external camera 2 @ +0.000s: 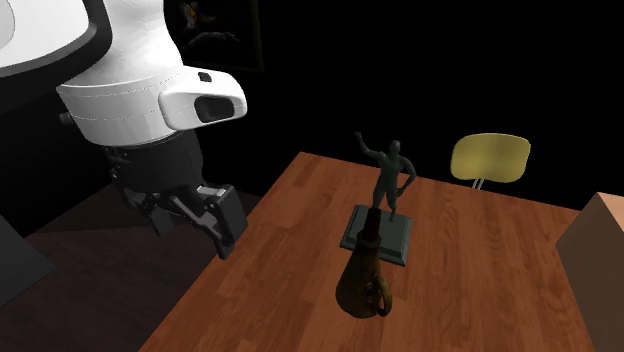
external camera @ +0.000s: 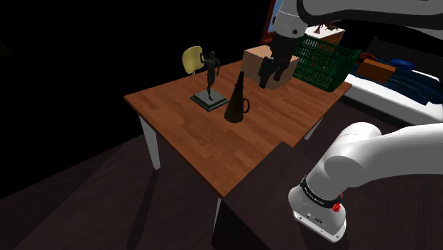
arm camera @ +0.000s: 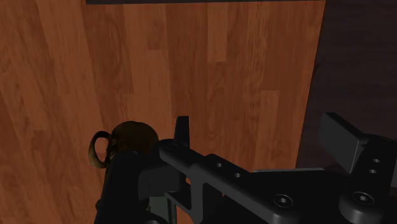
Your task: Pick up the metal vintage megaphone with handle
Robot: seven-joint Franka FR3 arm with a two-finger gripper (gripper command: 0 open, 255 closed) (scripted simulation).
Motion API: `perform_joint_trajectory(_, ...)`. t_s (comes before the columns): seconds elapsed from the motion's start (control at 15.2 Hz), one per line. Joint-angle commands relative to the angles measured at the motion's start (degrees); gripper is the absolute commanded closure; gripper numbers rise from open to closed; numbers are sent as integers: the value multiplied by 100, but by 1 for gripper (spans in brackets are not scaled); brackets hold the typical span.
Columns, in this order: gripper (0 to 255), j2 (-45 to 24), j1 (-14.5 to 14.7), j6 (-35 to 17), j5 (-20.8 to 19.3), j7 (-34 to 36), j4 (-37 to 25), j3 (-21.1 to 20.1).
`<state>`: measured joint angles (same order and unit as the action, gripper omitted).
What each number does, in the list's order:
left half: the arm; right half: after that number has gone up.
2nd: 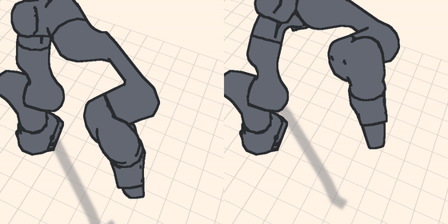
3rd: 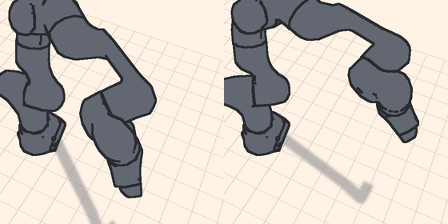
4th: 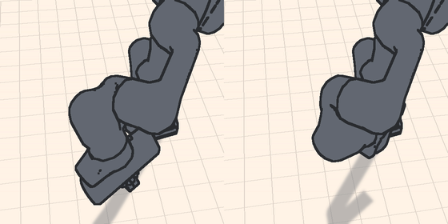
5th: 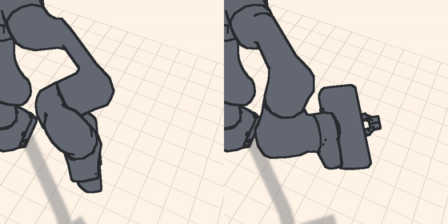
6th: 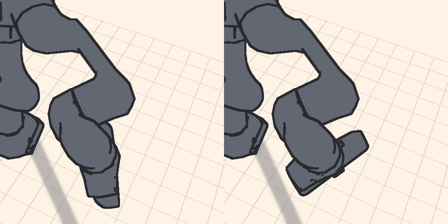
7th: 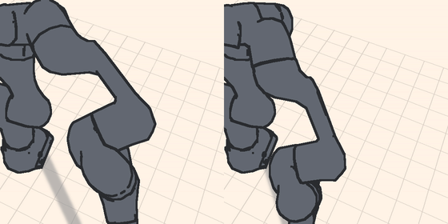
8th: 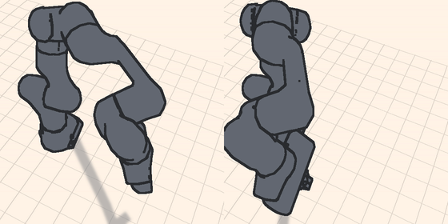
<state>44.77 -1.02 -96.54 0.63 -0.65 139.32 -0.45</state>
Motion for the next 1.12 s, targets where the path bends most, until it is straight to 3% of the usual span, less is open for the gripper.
perform_joint_trajectory(0.0, 0, 0, 0, 0, 0, 0, 0, 0)
perform_joint_trajectory(0.59, 0, -1056, -90, -1783, -271, -1381, 270, 990)
perform_joint_trajectory(1.06, 0, -2355, 77, -3011, 22, -2614, -95, 1788)
